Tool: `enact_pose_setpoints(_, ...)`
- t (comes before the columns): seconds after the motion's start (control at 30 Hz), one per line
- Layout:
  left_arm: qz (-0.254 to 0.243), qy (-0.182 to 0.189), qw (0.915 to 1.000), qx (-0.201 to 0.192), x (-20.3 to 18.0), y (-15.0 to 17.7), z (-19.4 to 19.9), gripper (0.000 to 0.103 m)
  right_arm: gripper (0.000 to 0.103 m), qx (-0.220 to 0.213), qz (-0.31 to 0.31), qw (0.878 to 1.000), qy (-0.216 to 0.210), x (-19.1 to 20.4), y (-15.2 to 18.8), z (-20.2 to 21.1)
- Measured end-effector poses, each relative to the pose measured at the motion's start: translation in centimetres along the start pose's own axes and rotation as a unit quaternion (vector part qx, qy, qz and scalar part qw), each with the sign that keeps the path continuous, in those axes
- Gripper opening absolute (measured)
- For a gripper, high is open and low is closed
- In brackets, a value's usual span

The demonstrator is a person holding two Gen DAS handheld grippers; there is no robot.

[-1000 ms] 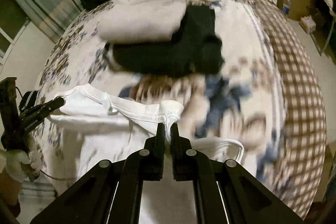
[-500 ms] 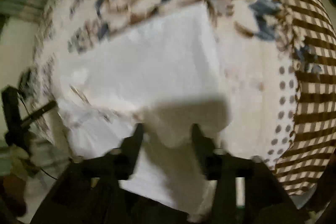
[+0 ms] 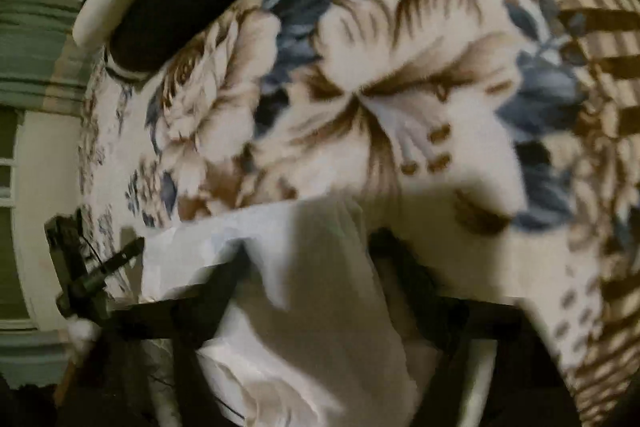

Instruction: Fold small clothes

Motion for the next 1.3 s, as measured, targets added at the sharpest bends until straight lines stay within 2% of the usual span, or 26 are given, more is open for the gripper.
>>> enact_pose_setpoints(0.17,-0.009,-0.012,0.9999,-0.002,0.1,-1.2,0.3,0.013,0.010,-0.028,-0.003,1.000,-0.002,1.5,-0.3,0.7)
enact_pose_setpoints(0.23,-0.011,-0.016,0.9998,-0.010,0.4,-2.5,0.9,0.006,0.009,-0.041,-0.007,0.999,0.000,2.0,-0.7,1.3)
enact_pose_setpoints(0.33,-0.012,-0.033,0.9981,-0.051,1.1,-6.1,3.1,0.000,0.008,-0.056,-0.004,0.998,0.008,2.7,-1.6,2.5)
enact_pose_setpoints(0.4,0.008,-0.022,0.9965,-0.080,2.2,-9.7,5.1,0.000,0.008,-0.061,0.002,0.998,0.013,3.4,-2.8,2.8)
enact_pose_setpoints(0.5,0.022,0.001,0.9963,-0.083,3.2,-13.2,5.9,0.000,0.008,-0.068,0.004,0.997,0.022,4.2,-4.8,2.9)
enact_pose_setpoints(0.57,0.023,0.040,0.9966,-0.068,3.2,-14.0,5.8,0.001,0.008,-0.063,0.004,0.998,0.028,4.5,-5.6,2.7)
enact_pose_setpoints(0.6,0.020,0.052,0.9966,-0.060,3.1,-13.8,5.8,0.004,0.008,-0.041,0.010,0.999,0.034,4.7,-6.0,2.1)
enact_pose_setpoints(0.67,0.018,0.068,0.9968,-0.037,3.1,-12.4,5.2,0.022,0.010,-0.006,0.016,0.999,0.040,4.0,-6.0,1.6)
enact_pose_setpoints(0.7,0.021,0.077,0.9965,-0.023,3.3,-11.2,4.6,0.049,0.015,0.009,0.011,0.999,0.038,3.5,-6.0,1.6)
enact_pose_setpoints(0.73,0.024,0.087,0.9959,-0.012,3.4,-10.3,4.1,0.067,0.024,0.019,0.012,0.999,0.034,3.1,-5.9,1.7)
enact_pose_setpoints(0.77,0.030,0.097,0.9948,-0.002,3.4,-9.0,3.3,0.067,0.033,0.017,0.017,0.999,0.035,2.8,-5.6,2.1)
enact_pose_setpoints(0.83,0.045,0.118,0.9916,0.027,3.7,-6.5,1.6,0.067,0.067,0.010,0.031,0.999,0.032,2.4,-5.3,2.7)
enact_pose_setpoints(0.9,0.058,0.128,0.9888,0.051,3.9,-4.0,0.0,0.067,0.081,0.022,0.039,0.999,0.014,2.0,-5.5,2.4)
enact_pose_setpoints(0.97,0.067,0.128,0.9876,0.061,3.7,-2.4,-1.3,0.067,0.084,0.037,0.045,0.998,0.003,1.7,-5.5,1.4)
enact_pose_setpoints(1.07,0.063,0.106,0.9918,0.032,2.9,-1.4,-1.3,0.066,0.084,0.064,0.045,0.997,-0.005,1.2,-6.0,-0.9)
enact_pose_setpoints(1.1,0.053,0.092,0.9941,0.021,2.4,-1.4,-1.2,0.060,0.084,0.069,0.046,0.997,-0.012,1.2,-6.0,-1.5)
enact_pose_setpoints(1.13,0.040,0.073,0.9965,0.011,1.8,-1.5,-1.1,0.025,0.084,0.068,0.048,0.996,-0.014,1.3,-5.9,-1.9)
enact_pose_setpoints(1.17,0.031,0.060,0.9977,0.007,1.3,-1.8,-1.1,0.013,0.083,0.061,0.050,0.997,-0.016,1.5,-5.8,-1.9)
enact_pose_setpoints(1.2,0.017,0.049,0.9986,-0.002,0.7,-2.0,-0.8,0.013,0.067,0.048,0.056,0.997,-0.022,1.9,-5.7,-1.7)
enact_pose_setpoints(1.23,0.003,0.034,0.9994,-0.010,0.0,-2.5,-0.5,0.012,0.020,0.045,0.058,0.997,-0.021,2.2,-5.6,-1.8)
enact_pose_setpoints(1.27,-0.007,0.024,0.9996,-0.016,-0.2,-2.7,-0.2,0.012,0.011,0.044,0.054,0.997,-0.015,2.4,-5.3,-1.9)
enact_pose_setpoints(1.3,-0.016,0.016,0.9995,-0.023,-0.5,-3.0,0.2,0.011,0.011,0.031,0.049,0.998,-0.009,2.6,-5.1,-1.7)
Point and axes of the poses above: each gripper's, at about its wrist camera, not at the fingertips, and z roughly against the way its jaws point, x to its left, y to its underside, the point moved 4 cm from there along -z, roughly the way its jaws point, and after that the axes turned 8 degrees about x, right-handed, at the moved point
